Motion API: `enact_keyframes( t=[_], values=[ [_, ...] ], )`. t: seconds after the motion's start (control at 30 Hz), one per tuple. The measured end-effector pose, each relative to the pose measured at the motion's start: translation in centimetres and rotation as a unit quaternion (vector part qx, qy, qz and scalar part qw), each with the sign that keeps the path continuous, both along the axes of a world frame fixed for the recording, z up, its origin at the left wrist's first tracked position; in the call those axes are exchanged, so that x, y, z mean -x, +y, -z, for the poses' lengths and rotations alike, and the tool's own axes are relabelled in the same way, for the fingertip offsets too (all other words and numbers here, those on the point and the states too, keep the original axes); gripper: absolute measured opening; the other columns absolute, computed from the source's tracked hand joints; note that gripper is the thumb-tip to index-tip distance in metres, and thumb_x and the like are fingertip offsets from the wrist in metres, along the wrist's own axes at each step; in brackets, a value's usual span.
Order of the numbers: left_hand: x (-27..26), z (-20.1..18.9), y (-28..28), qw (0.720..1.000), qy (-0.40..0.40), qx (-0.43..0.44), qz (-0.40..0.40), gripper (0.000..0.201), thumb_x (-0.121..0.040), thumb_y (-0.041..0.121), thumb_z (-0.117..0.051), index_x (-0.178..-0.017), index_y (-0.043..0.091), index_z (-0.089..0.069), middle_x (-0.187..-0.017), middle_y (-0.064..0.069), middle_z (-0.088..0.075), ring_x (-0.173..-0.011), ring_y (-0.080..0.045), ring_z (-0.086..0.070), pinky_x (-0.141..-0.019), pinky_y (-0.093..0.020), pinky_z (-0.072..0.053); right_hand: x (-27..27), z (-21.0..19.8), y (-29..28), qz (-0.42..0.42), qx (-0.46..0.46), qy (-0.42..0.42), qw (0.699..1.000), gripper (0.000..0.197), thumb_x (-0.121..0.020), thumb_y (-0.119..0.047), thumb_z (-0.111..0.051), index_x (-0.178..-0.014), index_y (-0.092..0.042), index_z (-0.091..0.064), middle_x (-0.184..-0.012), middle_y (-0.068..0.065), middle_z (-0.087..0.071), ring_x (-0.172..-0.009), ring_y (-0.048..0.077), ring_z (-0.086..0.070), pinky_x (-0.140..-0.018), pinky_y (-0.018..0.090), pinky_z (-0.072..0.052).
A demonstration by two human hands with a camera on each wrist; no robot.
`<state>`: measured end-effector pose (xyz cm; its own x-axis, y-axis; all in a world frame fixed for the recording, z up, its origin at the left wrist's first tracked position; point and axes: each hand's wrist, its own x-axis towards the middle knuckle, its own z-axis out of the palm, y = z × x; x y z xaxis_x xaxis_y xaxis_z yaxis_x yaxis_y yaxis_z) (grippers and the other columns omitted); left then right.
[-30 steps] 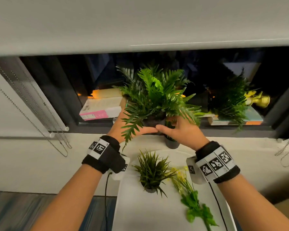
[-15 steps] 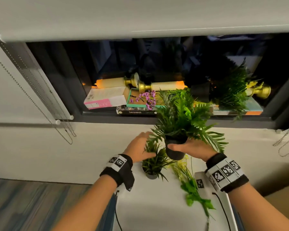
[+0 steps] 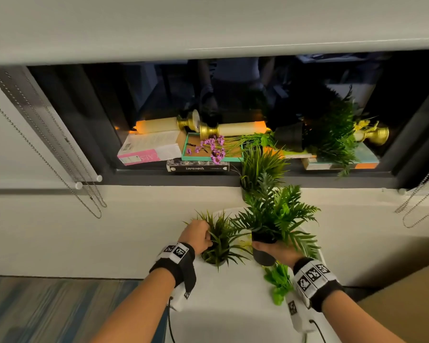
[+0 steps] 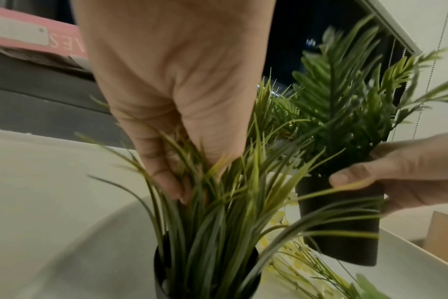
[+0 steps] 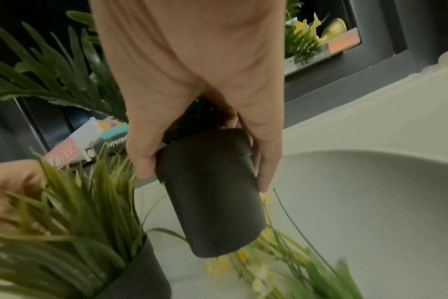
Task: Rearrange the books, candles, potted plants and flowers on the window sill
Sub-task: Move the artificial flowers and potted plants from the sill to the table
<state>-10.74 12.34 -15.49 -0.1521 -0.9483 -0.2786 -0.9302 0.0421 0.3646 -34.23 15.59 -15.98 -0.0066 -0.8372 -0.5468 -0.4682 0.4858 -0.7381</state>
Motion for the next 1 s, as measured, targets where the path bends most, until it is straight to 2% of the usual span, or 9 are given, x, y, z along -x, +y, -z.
enact_keyframes(
  t=[0.13, 0.37, 0.53, 0.6, 0.67, 0.7, 0.8, 0.93, 1.0],
  values=[
    [-0.9, 0.4, 0.2, 1.000, 0.007, 0.022, -0.010, 0.016, -0.084, 0.007, -0.067, -0.073, 0.012, -0.057, -0.088, -0.009, -0.069, -0.082, -0.023, -0.068, -0.075, -0.034, -0.056, -0.7, 1.7, 0.3, 0.000, 0.028, 0.034, 0.999, 0.074, -0.073, -0.037, -0.079, -0.134, -0.013, -0.044, -0.133, 0.009, -0.053, -0.122, 0.026, -0.050, -0.107, 0.039, -0.040],
    [-1.2, 1.2, 0.3, 0.999, 0.029, 0.043, -0.014, 0.004, -0.083, 0.007, -0.066, -0.083, 0.009, -0.069, -0.094, -0.008, -0.066, -0.084, -0.026, -0.065, -0.074, -0.035, -0.055, -2.5, 1.1, 2.2, -0.105, 0.099, 0.054, 0.988, 0.047, -0.080, -0.033, -0.073, -0.121, -0.013, -0.061, -0.107, -0.004, -0.059, -0.110, 0.017, -0.056, -0.088, 0.017, -0.037],
    [-1.2, 1.1, 0.1, 0.998, 0.047, 0.046, -0.007, 0.008, -0.085, 0.009, -0.064, -0.091, 0.013, -0.069, -0.103, -0.006, -0.063, -0.092, -0.024, -0.063, -0.081, -0.032, -0.053, -4.0, 1.8, 1.9, -0.125, 0.035, -0.001, 0.992, 0.053, -0.088, -0.036, -0.064, -0.119, 0.005, -0.059, -0.118, 0.024, -0.064, -0.112, 0.042, -0.057, -0.098, 0.046, -0.046],
    [-1.2, 1.0, 0.1, 0.998, 0.049, 0.037, -0.003, 0.009, -0.086, 0.008, -0.063, -0.091, 0.013, -0.069, -0.104, -0.006, -0.063, -0.093, -0.025, -0.063, -0.082, -0.031, -0.052, -4.3, 2.8, 1.8, -0.120, 0.010, -0.026, 0.992, 0.058, -0.083, -0.040, -0.068, -0.124, 0.000, -0.058, -0.124, 0.014, -0.063, -0.118, 0.031, -0.057, -0.105, 0.040, -0.042],
    [-1.4, 0.8, 0.1, 0.998, 0.050, 0.028, -0.003, 0.013, -0.086, 0.006, -0.061, -0.085, 0.017, -0.068, -0.104, -0.006, -0.062, -0.091, -0.025, -0.063, -0.082, -0.032, -0.052, -3.8, 6.2, 0.9, -0.105, -0.007, -0.073, 0.992, 0.086, -0.067, -0.050, -0.080, -0.131, 0.000, -0.051, -0.128, 0.014, -0.059, -0.123, 0.028, -0.053, -0.110, 0.041, -0.037],
    [-1.6, 0.7, 0.1, 0.998, 0.051, 0.027, -0.005, 0.017, -0.085, 0.005, -0.060, -0.081, 0.021, -0.067, -0.105, -0.006, -0.062, -0.090, -0.024, -0.063, -0.082, -0.033, -0.053, -3.5, 7.5, 0.5, -0.110, -0.013, -0.078, 0.991, 0.087, -0.069, -0.044, -0.080, -0.135, 0.000, -0.047, -0.131, 0.016, -0.056, -0.125, 0.030, -0.051, -0.109, 0.038, -0.040],
    [-2.0, 0.6, 0.0, 0.998, 0.053, 0.026, -0.007, 0.023, -0.083, 0.004, -0.060, -0.075, 0.025, -0.064, -0.102, -0.005, -0.062, -0.089, -0.024, -0.063, -0.083, -0.035, -0.053, -4.4, 5.1, 0.4, -0.117, -0.006, -0.050, 0.992, 0.059, -0.090, 0.001, -0.057, -0.143, 0.002, -0.030, -0.141, 0.018, -0.043, -0.134, 0.032, -0.040, -0.092, 0.009, -0.043],
    [-1.6, -0.2, -0.1, 0.997, 0.071, 0.033, 0.019, 0.016, -0.083, 0.003, -0.061, -0.078, 0.015, -0.070, -0.091, -0.002, -0.064, -0.080, -0.020, -0.063, -0.078, -0.033, -0.055, -3.6, 5.5, -0.1, -0.155, -0.023, 0.018, 0.988, 0.067, -0.091, -0.017, -0.061, -0.148, -0.007, -0.025, -0.152, 0.009, -0.031, -0.142, 0.025, -0.027, -0.116, 0.031, -0.024],
    [-1.4, -1.0, -0.4, 0.995, 0.079, 0.046, 0.029, 0.014, -0.085, 0.007, -0.061, -0.078, 0.013, -0.071, -0.089, -0.002, -0.066, -0.078, -0.018, -0.064, -0.077, -0.034, -0.056, -2.0, 6.2, -0.7, -0.148, -0.016, 0.089, 0.985, 0.070, -0.087, -0.028, -0.065, -0.147, -0.018, -0.031, -0.151, 0.006, -0.036, -0.140, 0.023, -0.031, -0.117, 0.037, -0.024]
  ],
)
